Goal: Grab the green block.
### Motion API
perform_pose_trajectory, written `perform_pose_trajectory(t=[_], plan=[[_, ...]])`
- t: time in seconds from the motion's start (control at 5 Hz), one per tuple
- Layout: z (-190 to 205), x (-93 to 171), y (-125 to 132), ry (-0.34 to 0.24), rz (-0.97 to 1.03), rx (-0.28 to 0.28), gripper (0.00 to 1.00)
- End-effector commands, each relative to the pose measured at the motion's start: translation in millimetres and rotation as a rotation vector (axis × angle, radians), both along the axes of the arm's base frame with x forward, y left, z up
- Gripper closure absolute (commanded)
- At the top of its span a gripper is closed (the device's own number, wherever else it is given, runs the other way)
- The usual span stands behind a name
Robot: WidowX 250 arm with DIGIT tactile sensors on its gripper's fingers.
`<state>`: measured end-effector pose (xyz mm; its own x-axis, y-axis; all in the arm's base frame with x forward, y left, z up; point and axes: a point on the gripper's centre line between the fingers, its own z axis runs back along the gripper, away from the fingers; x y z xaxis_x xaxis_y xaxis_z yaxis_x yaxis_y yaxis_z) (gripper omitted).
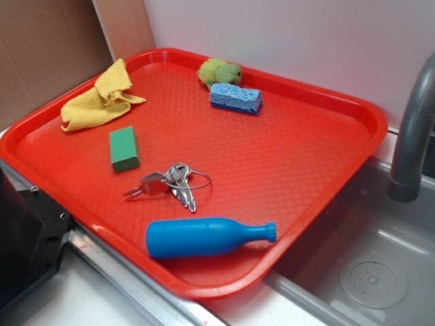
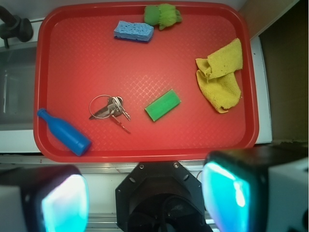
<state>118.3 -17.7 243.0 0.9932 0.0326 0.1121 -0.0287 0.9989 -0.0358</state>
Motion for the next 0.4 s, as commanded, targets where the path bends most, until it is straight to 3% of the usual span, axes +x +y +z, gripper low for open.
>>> perform_pose_trajectory(t=[0.0,0.2], plan=[[0,0,0,0.000,0.000,0.000,0.00],[-50,46,36,0.063,0.248,0.062,0.00]])
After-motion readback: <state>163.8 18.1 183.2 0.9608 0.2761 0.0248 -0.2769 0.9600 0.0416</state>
